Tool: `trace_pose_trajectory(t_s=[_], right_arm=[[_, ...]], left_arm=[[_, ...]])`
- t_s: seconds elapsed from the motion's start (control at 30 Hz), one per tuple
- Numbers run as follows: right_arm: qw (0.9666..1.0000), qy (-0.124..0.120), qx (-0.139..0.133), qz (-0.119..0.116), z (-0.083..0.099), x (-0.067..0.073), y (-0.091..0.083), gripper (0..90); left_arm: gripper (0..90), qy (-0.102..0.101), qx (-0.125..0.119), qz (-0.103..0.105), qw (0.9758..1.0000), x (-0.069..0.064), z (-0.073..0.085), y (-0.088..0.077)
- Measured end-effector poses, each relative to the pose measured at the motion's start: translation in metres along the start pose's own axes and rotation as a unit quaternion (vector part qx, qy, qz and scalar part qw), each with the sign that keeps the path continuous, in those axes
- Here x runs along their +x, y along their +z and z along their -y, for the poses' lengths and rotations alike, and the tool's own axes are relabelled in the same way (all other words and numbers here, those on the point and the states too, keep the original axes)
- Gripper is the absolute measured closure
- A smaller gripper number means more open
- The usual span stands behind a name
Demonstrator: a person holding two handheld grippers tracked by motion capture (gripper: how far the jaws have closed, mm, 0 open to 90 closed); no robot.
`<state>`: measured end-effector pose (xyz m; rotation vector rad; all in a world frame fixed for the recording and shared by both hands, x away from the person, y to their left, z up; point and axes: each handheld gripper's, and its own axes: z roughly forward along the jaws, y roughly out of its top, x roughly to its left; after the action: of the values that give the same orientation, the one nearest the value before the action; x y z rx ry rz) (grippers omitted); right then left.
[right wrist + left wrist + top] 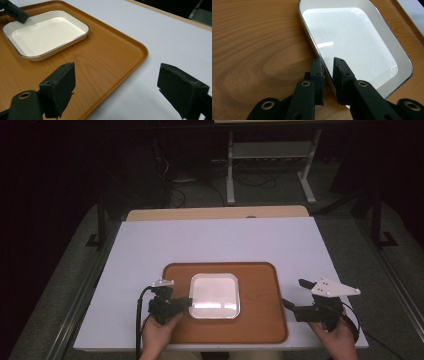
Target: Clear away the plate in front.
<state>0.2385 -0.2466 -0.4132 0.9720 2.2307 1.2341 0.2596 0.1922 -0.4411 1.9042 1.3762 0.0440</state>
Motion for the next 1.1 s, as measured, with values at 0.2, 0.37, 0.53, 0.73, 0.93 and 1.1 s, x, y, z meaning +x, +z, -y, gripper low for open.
trace_pose_trajectory(t_s=[0.2,0.37,0.53,0.73,0.93,1.1], right_arm=[[1.0,0.0,0.003,0.0,0.0,0.0,0.001,14.1],[1.0,0.0,0.004,0.0,0.001,0.0,0.001,14.2],[1.0,0.003,0.008,-0.001,0.001,-0.001,0.002,14.2],[0.9999,0.007,0.007,0.0,0.002,-0.003,0.001,14.1],[0.9999,0.009,0.009,-0.001,0.002,-0.003,0.002,14.1],[0.9999,0.01,0.008,-0.001,0.002,-0.004,0.0,14.1]], left_arm=[[78.2,0.007,0.001,0.002,1.0,0.001,-0.001,0.0],[73.1,0.017,-0.004,0.004,0.9998,0.001,-0.001,-0.003],[65.5,0.04,-0.019,0.023,0.9988,0.003,-0.003,-0.007],[61.4,0.076,-0.033,0.022,0.9963,0.004,-0.005,-0.011],[61.7,0.118,-0.046,0.025,0.9916,0.004,-0.011,-0.018],[60.3,0.143,-0.057,0.026,0.9877,0.005,-0.015,-0.022]])
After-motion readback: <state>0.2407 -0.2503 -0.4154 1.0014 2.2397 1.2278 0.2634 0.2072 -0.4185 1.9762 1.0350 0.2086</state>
